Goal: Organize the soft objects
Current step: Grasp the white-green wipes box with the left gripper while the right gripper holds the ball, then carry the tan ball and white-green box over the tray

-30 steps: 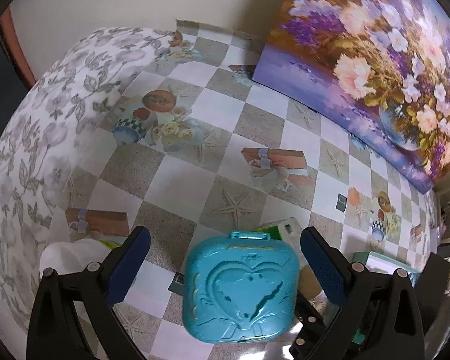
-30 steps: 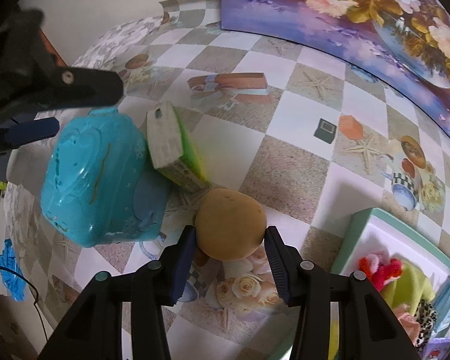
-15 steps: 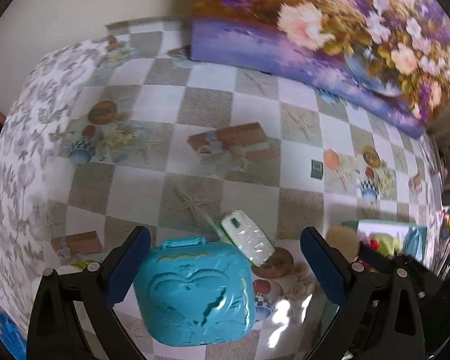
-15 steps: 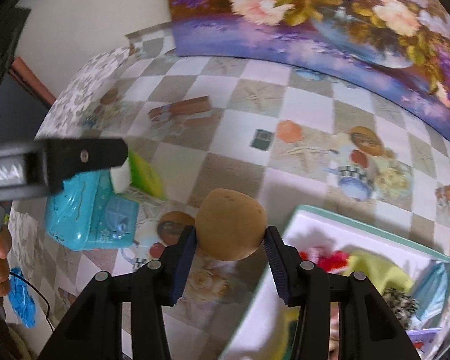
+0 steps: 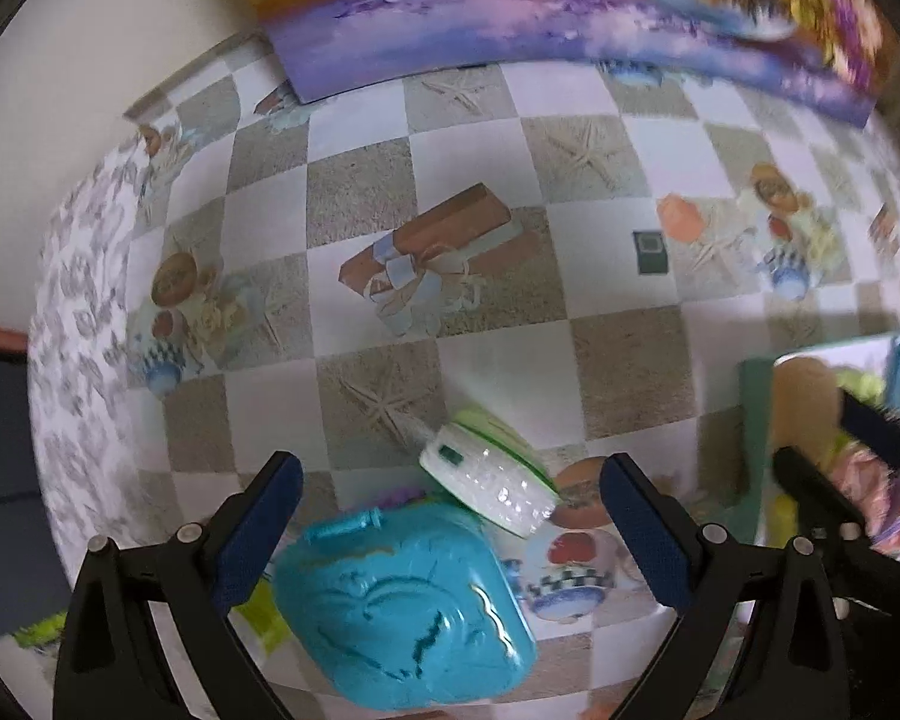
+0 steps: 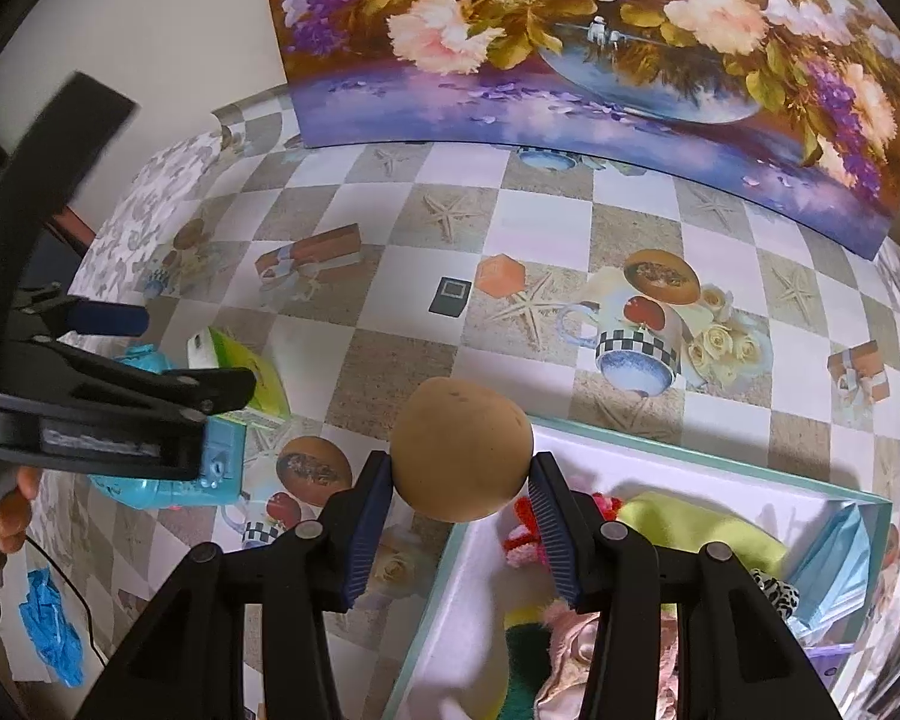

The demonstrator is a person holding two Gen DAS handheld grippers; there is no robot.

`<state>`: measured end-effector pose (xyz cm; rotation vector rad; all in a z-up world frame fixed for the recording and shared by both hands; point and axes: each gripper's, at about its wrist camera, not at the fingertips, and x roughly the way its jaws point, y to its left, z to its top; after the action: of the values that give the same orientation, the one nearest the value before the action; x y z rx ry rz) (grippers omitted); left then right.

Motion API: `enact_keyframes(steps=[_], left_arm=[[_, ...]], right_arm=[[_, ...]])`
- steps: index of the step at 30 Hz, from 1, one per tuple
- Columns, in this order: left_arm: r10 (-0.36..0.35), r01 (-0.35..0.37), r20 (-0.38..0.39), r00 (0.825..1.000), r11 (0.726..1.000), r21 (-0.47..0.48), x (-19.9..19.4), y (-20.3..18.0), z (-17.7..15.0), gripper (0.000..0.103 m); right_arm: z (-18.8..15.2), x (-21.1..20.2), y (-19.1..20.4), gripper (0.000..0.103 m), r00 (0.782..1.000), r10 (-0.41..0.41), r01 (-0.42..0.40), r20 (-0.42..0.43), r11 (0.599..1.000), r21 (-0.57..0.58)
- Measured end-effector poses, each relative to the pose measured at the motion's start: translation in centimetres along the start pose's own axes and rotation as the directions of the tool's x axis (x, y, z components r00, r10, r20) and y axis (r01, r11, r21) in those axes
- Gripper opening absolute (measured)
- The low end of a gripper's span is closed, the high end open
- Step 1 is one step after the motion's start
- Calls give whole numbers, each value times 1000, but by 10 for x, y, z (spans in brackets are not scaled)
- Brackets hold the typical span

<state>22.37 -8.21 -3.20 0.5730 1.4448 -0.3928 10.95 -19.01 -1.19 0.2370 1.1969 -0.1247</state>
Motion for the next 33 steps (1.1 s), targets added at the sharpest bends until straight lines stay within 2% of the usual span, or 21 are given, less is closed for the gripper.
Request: enact_keyframes(steps=[4, 8, 15, 17, 20, 23, 26, 33], left_arm=[[49, -48, -24, 998, 997, 64, 6, -7, 4, 98], [98, -93, -33, 995, 988, 126, 5, -14, 6, 87], [116, -105, -42, 992, 971, 214, 8, -33, 6, 85], [127, -114, -45, 991, 966, 232, 12, -36, 6, 82], [134, -116, -62, 989, 965, 236, 17, -38, 6, 73], [127, -108, -68, 990, 967, 233, 20, -38, 7, 71], [116, -96, -75, 990, 968, 232, 22, -38, 7, 56], [89, -75, -63, 994, 977, 201, 20, -33, 8, 55]], right_arm=[[0, 2, -2, 50, 1000, 5, -5, -5, 1000, 6], [0, 5, -5, 50, 1000, 10, -10, -16, 1000, 15], [0, 5, -9, 50, 1000, 15, -14, -15, 1000, 26], [0, 6, -9, 50, 1000, 17, -17, -18, 1000, 24], [-1, 7, -9, 50, 1000, 17, -17, -24, 1000, 22], [-1, 8, -10, 50, 1000, 17, -16, -23, 999, 28], [0, 6, -10, 50, 1000, 18, -18, -16, 999, 28], [-1, 6, -8, 50, 1000, 20, -19, -16, 1000, 22]])
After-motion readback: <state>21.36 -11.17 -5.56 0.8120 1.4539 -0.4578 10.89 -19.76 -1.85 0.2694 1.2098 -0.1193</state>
